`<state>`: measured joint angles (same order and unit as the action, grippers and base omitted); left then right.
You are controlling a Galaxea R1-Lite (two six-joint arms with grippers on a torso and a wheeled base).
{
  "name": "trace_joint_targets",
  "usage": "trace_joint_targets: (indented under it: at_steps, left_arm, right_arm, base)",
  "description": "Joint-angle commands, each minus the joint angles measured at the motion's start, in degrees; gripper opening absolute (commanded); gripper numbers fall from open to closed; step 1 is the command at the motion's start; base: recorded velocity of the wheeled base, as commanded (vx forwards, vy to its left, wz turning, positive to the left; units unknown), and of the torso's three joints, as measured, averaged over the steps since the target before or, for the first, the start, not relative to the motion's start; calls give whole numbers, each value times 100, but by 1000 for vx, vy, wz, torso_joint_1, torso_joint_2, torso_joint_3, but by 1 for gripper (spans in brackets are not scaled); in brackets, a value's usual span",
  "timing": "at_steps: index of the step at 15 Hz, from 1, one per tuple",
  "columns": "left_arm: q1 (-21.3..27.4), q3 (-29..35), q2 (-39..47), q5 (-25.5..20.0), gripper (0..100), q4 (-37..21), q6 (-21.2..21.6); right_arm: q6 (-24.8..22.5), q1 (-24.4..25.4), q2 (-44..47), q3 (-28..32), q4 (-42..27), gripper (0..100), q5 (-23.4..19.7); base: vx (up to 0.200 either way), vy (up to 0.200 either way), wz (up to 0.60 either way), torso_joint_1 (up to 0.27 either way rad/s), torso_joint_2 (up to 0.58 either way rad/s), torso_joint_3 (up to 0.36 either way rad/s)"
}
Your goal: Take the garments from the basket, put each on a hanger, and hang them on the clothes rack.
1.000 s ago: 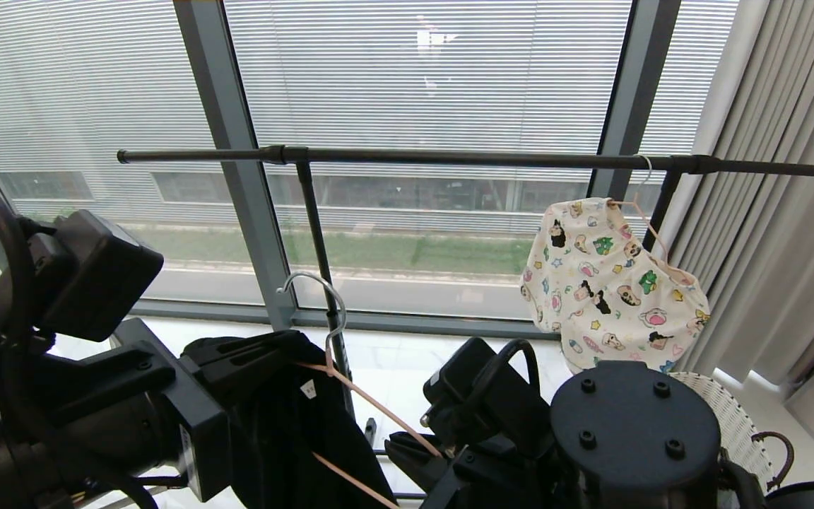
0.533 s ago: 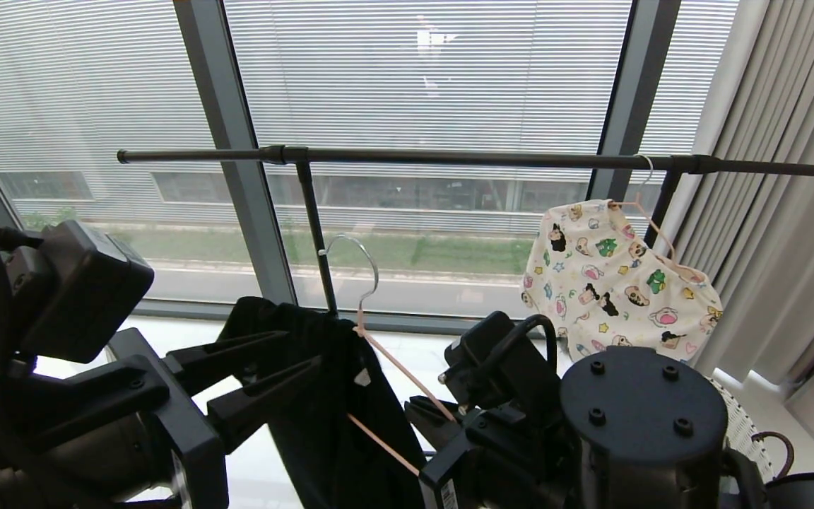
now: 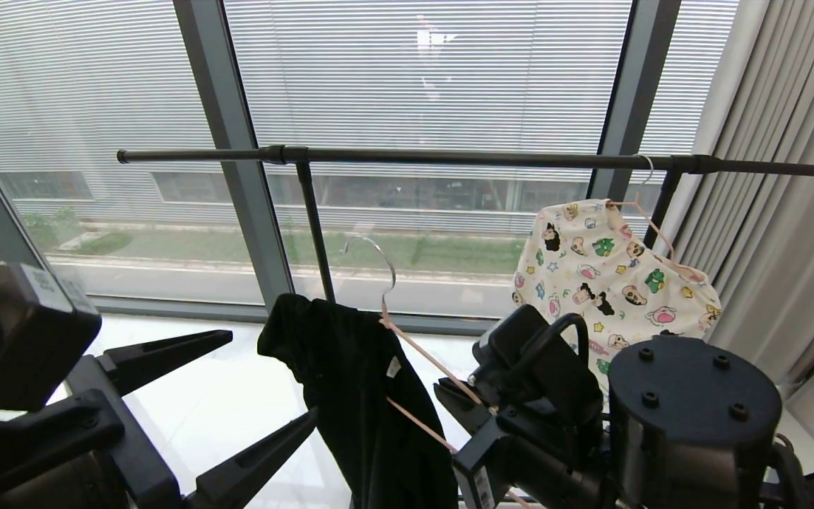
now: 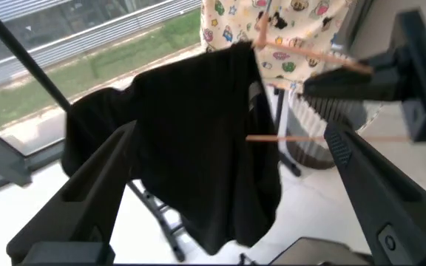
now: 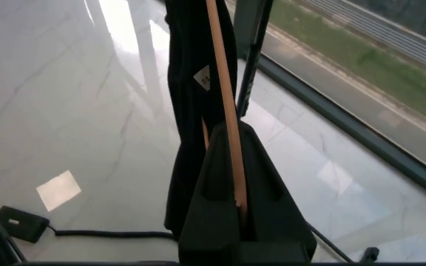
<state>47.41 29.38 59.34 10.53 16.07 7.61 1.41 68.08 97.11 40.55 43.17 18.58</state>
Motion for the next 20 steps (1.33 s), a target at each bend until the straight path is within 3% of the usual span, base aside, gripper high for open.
trace_joint_targets:
  at_steps: [1, 5, 7, 10, 12, 19, 20]
  left_arm:
    - [-12, -407, -441, -34, 100, 2, 268]
    - [40, -776, -722, -886, 100, 2, 988]
    - [58, -785, -582, -1185, 100, 2, 1067]
    - [102, -785, -248, -1220, 100, 10, 1076]
    - [392, -846, -169, -1220, 100, 10, 1076]
    - [462, -960, 165, -1229, 100, 10, 1190]
    - [515, -1004, 148, -1229, 0, 2, 1190]
  right_arm:
    - [-282, -67, -491, -469, 43, 0, -399]
    - [-888, -50, -1282, -1286, 34, 0, -1164]
    - [-1179, 38, -1441, -1576, 43, 0, -1295]
    - [-1205, 574, -1432, -1611, 34, 0, -1278]
    - [-1214, 653, -1423, -1611, 34, 0, -1269]
    - [-1477, 1023, -1423, -1611, 34, 0, -1269]
    - [-1477, 1023, -1423, -1602, 34, 0, -1269]
  base:
    - [0, 0, 0, 0, 0, 0]
    - [0, 0, 0, 0, 0, 0]
    - [0, 0, 0, 0, 0, 0]
    - [0, 0, 0, 0, 0, 0]
    - [0, 0, 0, 0, 0, 0]
    - [0, 0, 0, 0, 0, 0]
    - [0, 0, 0, 0, 0, 0]
